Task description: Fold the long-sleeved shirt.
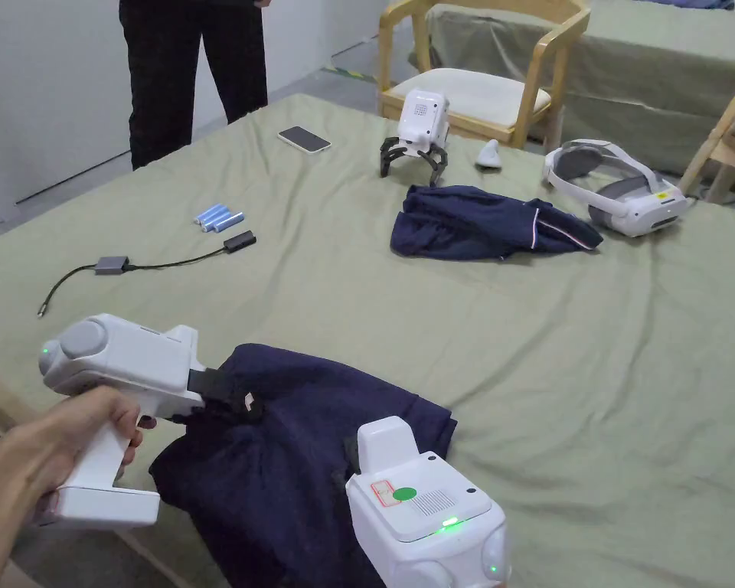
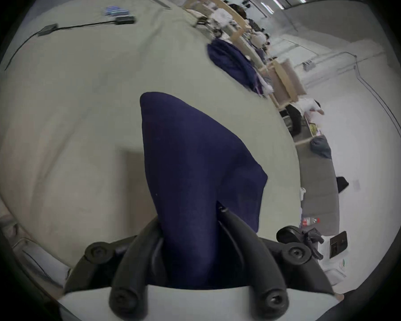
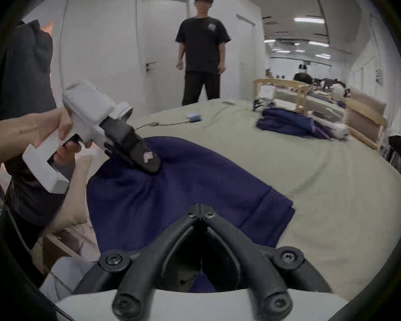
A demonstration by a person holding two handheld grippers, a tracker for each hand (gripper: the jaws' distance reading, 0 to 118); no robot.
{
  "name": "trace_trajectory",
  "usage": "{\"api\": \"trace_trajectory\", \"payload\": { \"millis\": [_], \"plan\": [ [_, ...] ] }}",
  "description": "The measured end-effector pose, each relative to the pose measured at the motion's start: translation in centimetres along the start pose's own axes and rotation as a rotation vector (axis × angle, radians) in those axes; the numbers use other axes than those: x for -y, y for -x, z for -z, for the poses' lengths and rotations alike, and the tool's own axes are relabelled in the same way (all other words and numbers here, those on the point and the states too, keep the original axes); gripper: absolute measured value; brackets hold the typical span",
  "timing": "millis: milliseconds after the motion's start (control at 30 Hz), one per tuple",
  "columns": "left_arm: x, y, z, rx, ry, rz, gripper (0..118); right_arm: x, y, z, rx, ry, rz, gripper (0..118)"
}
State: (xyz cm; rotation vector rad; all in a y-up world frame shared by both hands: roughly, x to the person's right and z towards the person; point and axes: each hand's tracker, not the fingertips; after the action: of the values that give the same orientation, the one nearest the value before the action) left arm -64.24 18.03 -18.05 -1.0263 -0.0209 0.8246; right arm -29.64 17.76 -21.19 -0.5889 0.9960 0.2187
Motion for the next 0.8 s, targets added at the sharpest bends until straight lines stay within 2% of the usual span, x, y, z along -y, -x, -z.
{"api": "trace_trajectory", "payload": {
  "millis": [67,100,133,167,200,233,300,367,467,567,600,800],
  "plan": [
    [0.5,0.6,0.0,-0.013,-0.004,-0.012,26,-0.2,0.1,0.3,0.006,0.009,0.002,0],
    [0.8,0.5,-0.1,-0.023,-0.02,-0.016,33,-0.3,0.1,-0.3,-0.008,0.012,0.024,0],
    [1.7,-1.2,-0.3,-0.046,-0.049,0.002,50,-0.2,-0.2,-1.0,-0.009,0.002,0.034,0],
    [1.8,-1.7,-0.6,-0.079,-0.083,0.022,80,-0.1,-0.5,-1.8,-0.003,-0.009,0.032,0],
    [2.0,-2.6,-1.2,-0.108,-0.113,0.055,99,-0.1,-1.1,-2.8,-0.004,-0.02,0.038,0],
    [2.1,-3.7,-2.0,-0.137,-0.153,0.095,110,0.0,-1.9,-4.0,-0.001,-0.034,0.053,0],
    [3.5,-7.7,-3.8,-0.174,-0.311,0.19,110,0.3,-3.6,-6.8,0.035,-0.076,0.063,0],
    [4.7,-11.2,-4.8,-0.205,-0.435,0.228,111,0.9,-5.6,-9.8,0.083,-0.111,0.085,0],
    [7.6,-17.9,-3.8,-0.27,-0.572,0.407,111,2.1,-9.2,-15.2,0.223,-0.166,0.1,0],
    [12.8,-26.4,-1.7,-0.257,-0.717,0.547,111,3.7,-13.1,-21.1,0.368,-0.233,0.154,0],
    [14.4,-29.1,-0.8,-0.226,-0.777,0.542,111,4.1,-14.1,-23.4,0.467,-0.251,0.155,0],
    [20.0,-40.3,4.6,-0.153,-0.89,0.628,111,4.6,-19.3,-35.3,0.776,-0.384,0.164,0]
  ]
}}
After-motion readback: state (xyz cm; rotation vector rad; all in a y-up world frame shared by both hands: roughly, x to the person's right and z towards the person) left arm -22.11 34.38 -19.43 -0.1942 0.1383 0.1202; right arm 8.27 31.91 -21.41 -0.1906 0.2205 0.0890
